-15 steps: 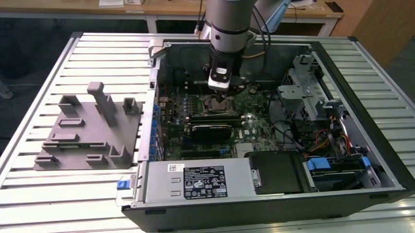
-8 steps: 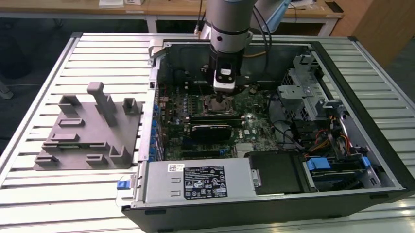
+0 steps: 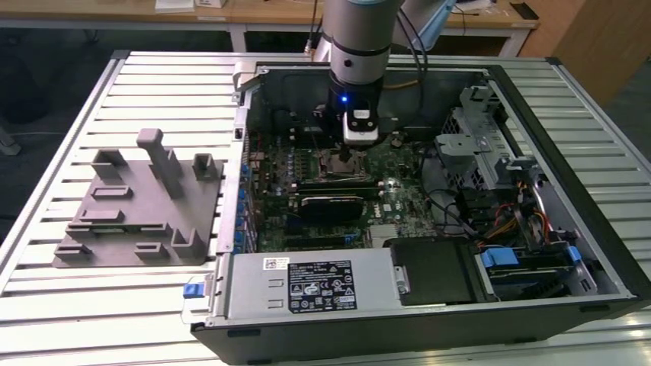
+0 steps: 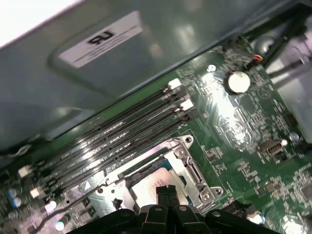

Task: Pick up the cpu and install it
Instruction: 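Close the cpu cover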

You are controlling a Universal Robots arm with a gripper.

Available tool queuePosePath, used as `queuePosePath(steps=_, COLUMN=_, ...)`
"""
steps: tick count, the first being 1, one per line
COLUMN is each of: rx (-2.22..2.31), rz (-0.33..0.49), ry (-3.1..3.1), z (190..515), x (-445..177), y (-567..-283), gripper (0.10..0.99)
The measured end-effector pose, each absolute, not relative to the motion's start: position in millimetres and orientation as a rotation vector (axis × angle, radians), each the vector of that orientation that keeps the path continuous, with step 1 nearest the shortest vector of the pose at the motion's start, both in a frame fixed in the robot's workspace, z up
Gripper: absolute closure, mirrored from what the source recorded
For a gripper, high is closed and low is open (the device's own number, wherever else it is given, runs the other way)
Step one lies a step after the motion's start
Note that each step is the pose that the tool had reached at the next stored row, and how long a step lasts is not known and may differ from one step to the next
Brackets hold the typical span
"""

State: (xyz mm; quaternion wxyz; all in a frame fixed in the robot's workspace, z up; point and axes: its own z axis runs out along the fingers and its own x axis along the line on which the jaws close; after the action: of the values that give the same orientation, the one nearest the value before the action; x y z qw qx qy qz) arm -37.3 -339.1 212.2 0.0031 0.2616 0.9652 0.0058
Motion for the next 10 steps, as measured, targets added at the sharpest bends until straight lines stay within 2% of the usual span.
queuePosePath(steps=10, rx=0.542, rz=0.018, ry=3.089, z=210.7, x=-37.2, y=-339.1, gripper=0.98)
